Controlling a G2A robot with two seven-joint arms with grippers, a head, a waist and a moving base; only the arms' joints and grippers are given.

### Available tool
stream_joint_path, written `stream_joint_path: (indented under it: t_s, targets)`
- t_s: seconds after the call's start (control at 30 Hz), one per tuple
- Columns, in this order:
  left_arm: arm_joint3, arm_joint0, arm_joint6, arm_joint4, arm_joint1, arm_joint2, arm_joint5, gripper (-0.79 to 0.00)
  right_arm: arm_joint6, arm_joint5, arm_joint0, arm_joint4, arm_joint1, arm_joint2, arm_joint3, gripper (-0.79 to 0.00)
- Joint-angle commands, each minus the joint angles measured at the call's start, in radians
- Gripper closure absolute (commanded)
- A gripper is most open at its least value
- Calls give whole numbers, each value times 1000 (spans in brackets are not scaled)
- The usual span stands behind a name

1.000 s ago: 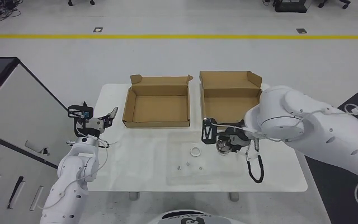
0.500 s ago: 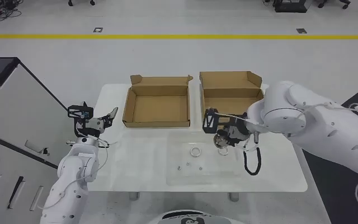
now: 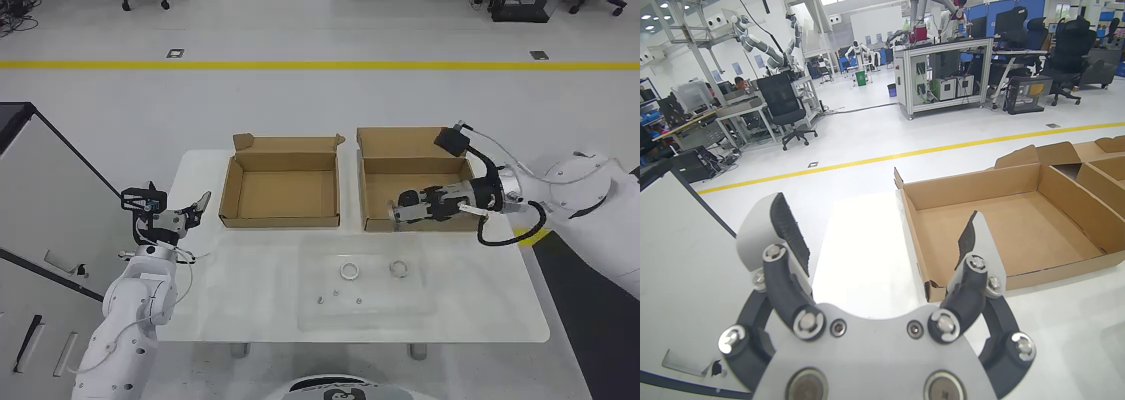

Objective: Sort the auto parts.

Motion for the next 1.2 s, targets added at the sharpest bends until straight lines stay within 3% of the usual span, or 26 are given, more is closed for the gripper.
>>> stream_joint_path:
  t_s: [0.0,0.1,0.57,0.87,1.17]
  targets:
    - [0,0,0,0,0,0,0,-785,14,-52,-25,141,-6,4,-3,0]
    - [0,0,0,0,0,0,0,-785,50,-102,-40,305,-21,9,-20,0]
    - [0,0,0,0,0,0,0,-785,109,-43,-24,777,-123,115,-182,0]
    - [0,0,0,0,0,0,0,-785,165,13,-22,870,-190,192,-223,0]
    - [0,0,0,0,0,0,0,-785,165,13,-22,870,-190,192,-223,0]
